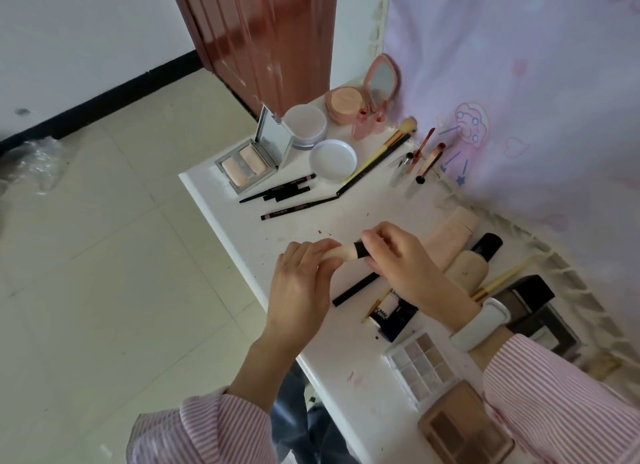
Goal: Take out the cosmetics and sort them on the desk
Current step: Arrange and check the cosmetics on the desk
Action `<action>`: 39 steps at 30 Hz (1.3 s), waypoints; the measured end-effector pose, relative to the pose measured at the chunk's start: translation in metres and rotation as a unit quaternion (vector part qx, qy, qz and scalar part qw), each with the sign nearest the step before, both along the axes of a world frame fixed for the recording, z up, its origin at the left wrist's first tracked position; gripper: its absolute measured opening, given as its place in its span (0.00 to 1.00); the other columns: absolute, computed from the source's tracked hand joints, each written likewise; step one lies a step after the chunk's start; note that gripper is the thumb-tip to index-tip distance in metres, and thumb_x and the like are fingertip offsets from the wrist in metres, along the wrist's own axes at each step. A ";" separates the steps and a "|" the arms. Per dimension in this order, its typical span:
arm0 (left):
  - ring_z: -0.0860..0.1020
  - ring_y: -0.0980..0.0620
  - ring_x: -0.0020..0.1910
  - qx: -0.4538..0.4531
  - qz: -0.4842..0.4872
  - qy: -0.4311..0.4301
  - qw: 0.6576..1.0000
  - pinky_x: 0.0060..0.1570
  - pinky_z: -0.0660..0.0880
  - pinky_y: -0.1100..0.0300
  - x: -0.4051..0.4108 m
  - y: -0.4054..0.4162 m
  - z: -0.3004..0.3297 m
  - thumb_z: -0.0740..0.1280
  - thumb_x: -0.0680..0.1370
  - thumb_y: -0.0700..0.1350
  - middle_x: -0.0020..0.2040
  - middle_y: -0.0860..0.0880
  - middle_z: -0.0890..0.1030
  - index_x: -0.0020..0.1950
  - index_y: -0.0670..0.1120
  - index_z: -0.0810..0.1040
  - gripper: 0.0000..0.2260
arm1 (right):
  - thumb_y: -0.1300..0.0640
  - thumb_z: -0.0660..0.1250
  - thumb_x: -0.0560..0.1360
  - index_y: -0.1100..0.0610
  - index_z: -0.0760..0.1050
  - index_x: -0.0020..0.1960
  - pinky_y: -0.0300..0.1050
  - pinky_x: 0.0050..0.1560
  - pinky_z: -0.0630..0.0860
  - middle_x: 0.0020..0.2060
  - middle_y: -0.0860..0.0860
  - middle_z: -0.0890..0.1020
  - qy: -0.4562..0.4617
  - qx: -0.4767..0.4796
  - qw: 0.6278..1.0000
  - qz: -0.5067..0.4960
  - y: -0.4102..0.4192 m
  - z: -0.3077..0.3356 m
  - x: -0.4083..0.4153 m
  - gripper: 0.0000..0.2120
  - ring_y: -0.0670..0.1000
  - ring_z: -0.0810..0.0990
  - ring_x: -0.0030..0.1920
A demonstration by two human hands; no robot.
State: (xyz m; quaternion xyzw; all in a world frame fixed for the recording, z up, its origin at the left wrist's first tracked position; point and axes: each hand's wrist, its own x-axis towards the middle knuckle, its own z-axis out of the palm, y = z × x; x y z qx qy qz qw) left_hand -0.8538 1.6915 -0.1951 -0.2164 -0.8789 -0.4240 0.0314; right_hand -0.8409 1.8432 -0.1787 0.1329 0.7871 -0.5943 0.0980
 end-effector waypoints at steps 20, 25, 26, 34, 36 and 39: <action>0.73 0.50 0.38 0.008 -0.042 -0.061 0.997 0.42 0.69 0.54 -0.009 -0.008 -0.005 0.59 0.77 0.42 0.39 0.54 0.77 0.51 0.40 0.80 0.12 | 0.55 0.59 0.77 0.54 0.75 0.47 0.39 0.37 0.73 0.34 0.46 0.80 0.018 0.103 0.988 0.110 0.021 0.007 0.000 0.06 0.44 0.75 0.34; 0.73 0.52 0.36 -0.013 -0.090 -0.062 0.994 0.40 0.69 0.58 -0.013 -0.010 -0.004 0.59 0.78 0.42 0.37 0.53 0.78 0.50 0.41 0.80 0.11 | 0.58 0.64 0.75 0.55 0.74 0.51 0.41 0.33 0.70 0.37 0.45 0.75 0.138 0.264 0.935 0.194 0.034 0.006 0.005 0.05 0.43 0.70 0.33; 0.73 0.55 0.34 -0.008 -0.096 -0.088 0.991 0.38 0.68 0.62 -0.016 -0.011 -0.005 0.59 0.79 0.42 0.36 0.55 0.76 0.49 0.42 0.80 0.10 | 0.58 0.63 0.75 0.55 0.74 0.50 0.40 0.31 0.69 0.37 0.45 0.74 0.167 0.300 0.916 0.208 0.037 0.008 0.006 0.05 0.42 0.68 0.32; 0.74 0.57 0.36 0.271 0.030 -0.358 0.893 0.38 0.72 0.66 -0.039 -0.035 -0.010 0.57 0.80 0.42 0.39 0.53 0.78 0.52 0.45 0.74 0.07 | 0.62 0.58 0.77 0.52 0.71 0.59 0.26 0.43 0.67 0.41 0.43 0.73 0.173 0.274 0.946 0.007 0.083 0.006 0.009 0.13 0.39 0.72 0.39; 0.77 0.55 0.40 0.330 0.029 -0.392 0.858 0.40 0.74 0.64 -0.039 -0.025 -0.011 0.57 0.80 0.43 0.41 0.53 0.78 0.53 0.47 0.75 0.08 | 0.63 0.55 0.78 0.48 0.70 0.53 0.26 0.40 0.68 0.41 0.45 0.75 0.137 0.181 0.973 -0.039 0.074 0.002 0.010 0.12 0.41 0.72 0.35; 0.80 0.55 0.50 0.325 0.022 -0.392 0.860 0.46 0.76 0.62 -0.039 -0.005 -0.012 0.58 0.80 0.43 0.46 0.55 0.81 0.56 0.48 0.75 0.08 | 0.60 0.55 0.78 0.46 0.68 0.51 0.36 0.39 0.73 0.45 0.45 0.78 0.085 0.090 0.989 -0.082 0.063 -0.006 0.009 0.09 0.46 0.74 0.36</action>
